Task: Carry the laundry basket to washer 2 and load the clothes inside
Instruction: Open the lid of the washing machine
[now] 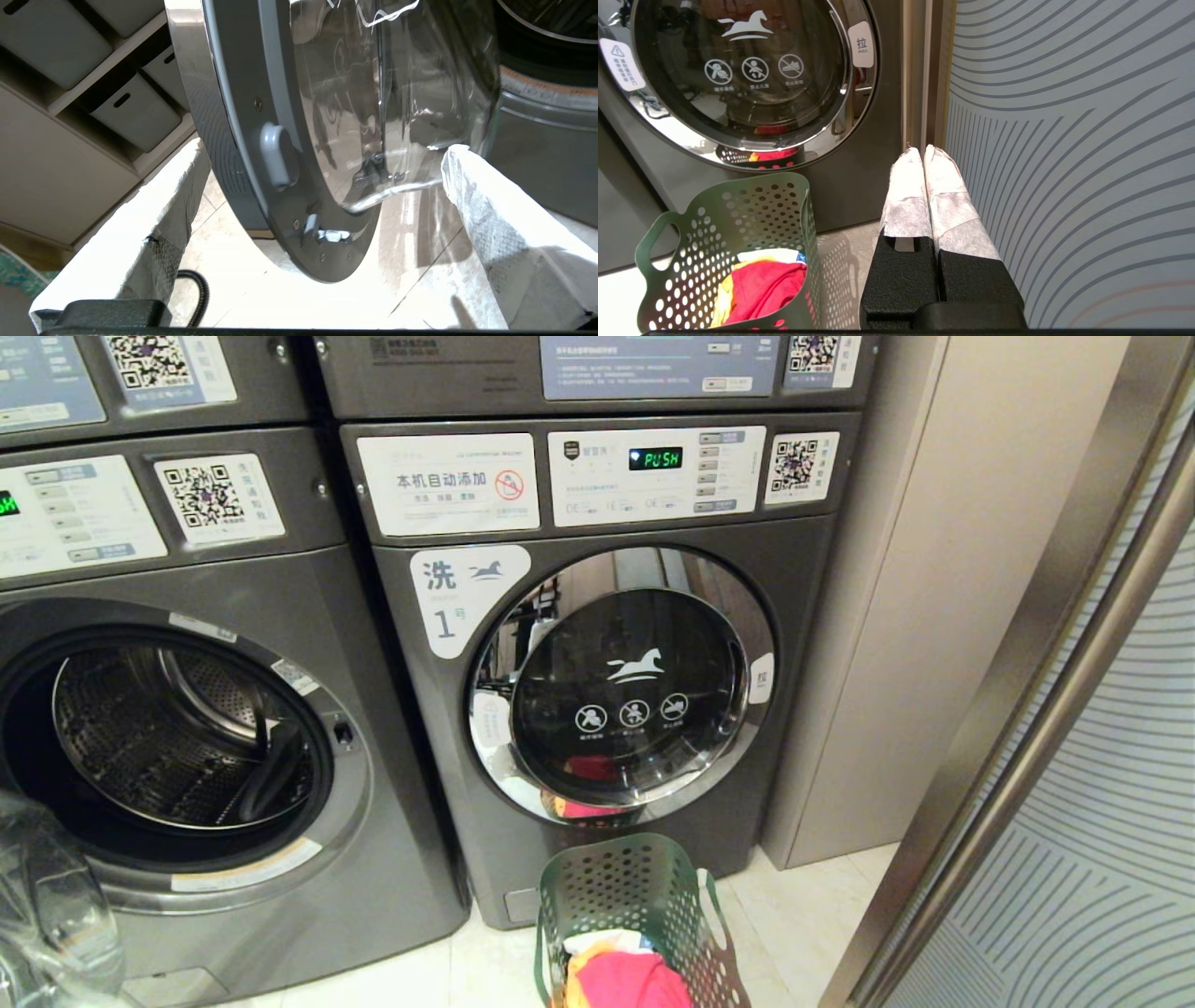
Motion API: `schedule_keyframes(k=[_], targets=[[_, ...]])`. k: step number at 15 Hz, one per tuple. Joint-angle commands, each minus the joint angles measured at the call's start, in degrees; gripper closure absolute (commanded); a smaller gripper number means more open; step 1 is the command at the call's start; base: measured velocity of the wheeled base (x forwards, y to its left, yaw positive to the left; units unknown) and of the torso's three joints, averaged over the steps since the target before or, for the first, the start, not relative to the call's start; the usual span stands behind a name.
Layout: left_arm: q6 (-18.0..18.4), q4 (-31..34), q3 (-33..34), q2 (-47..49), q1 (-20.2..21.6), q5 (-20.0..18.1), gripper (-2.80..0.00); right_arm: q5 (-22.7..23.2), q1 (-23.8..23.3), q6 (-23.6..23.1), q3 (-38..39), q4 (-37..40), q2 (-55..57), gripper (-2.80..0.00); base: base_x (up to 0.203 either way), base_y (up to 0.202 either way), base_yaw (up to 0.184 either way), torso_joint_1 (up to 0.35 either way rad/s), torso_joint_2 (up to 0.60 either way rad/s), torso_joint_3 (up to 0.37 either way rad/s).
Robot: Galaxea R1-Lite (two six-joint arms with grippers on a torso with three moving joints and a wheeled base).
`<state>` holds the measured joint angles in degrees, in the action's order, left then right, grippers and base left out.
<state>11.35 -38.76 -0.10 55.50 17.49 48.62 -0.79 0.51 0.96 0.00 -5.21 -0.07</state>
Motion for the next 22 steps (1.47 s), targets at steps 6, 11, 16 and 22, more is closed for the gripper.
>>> schedule_keyframes(k=[6,11,16,22], targets=[[-0.24,-0.34,0.18,7.94,3.15,1.19,-2.80,0.00,0.02,0.01,1.93,-0.06,0.07,0.00,0.000,0.000,0.000,0.000,0.00,0.000],[-4.56,-0.22,0.06,12.01,4.43,6.93,-2.80,0.00,0.02,0.01,1.93,-0.06,0.07,0.00,0.000,0.000,0.000,0.000,0.00,0.000],[-4.57,2.22,-5.79,15.33,4.92,3.92,-2.80,0.00,0.02,0.01,1.93,-0.06,0.07,0.00,0.000,0.000,0.000,0.000,0.00,0.000],[-4.37,4.06,-9.61,17.08,11.70,-0.53,-2.80,0.00,0.02,0.01,1.93,-0.06,0.07,0.00,0.000,0.000,0.000,0.000,0.00,0.000]])
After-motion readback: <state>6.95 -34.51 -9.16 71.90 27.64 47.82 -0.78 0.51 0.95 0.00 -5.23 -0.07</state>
